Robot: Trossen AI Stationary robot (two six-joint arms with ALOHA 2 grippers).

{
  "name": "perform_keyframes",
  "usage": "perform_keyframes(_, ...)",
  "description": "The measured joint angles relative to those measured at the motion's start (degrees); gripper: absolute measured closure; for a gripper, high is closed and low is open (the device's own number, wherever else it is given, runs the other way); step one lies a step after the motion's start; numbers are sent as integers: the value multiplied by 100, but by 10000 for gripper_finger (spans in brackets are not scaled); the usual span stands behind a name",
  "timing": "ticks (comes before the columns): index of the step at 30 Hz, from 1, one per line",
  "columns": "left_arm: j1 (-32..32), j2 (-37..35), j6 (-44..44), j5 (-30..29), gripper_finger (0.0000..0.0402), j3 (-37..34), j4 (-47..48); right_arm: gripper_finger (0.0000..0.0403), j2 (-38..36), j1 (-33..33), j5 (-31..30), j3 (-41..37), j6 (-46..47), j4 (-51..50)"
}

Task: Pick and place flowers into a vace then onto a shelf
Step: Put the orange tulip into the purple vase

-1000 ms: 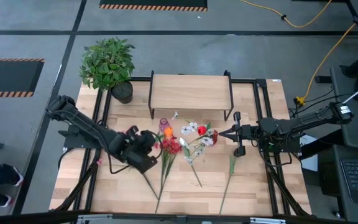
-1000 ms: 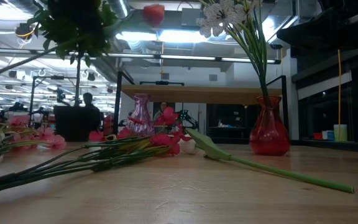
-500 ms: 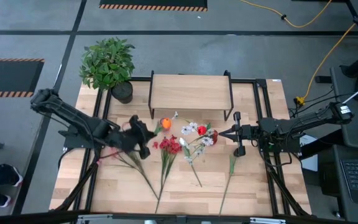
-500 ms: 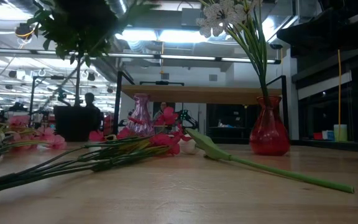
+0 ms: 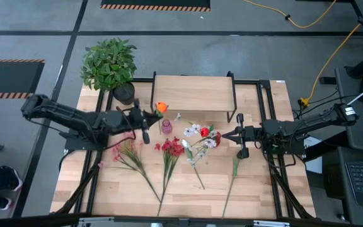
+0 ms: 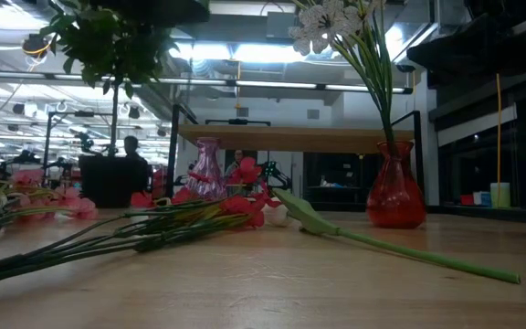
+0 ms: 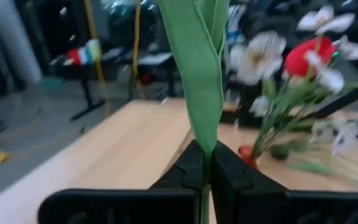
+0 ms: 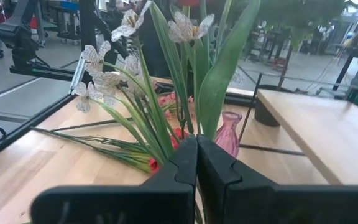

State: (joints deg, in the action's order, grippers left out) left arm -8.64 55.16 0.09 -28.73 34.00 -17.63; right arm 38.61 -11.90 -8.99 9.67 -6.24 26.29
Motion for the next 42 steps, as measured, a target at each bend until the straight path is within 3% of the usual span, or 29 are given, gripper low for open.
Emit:
perform_keyframes(4,229,-14,339,954,398,0,-668,391,0,0,0,0,160,-112)
perform_keyframes(6,290,-39,501,1092,398,1,-804,391,0,0,0,0,213,-116)
perform_keyframes(25,810,-100,668,1032,398,2,-453,391,0,0,0,0,315,-128)
perform_keyframes(42,1147,411,667,1178,396,2,-487,391,0,0,0,0,293,-131)
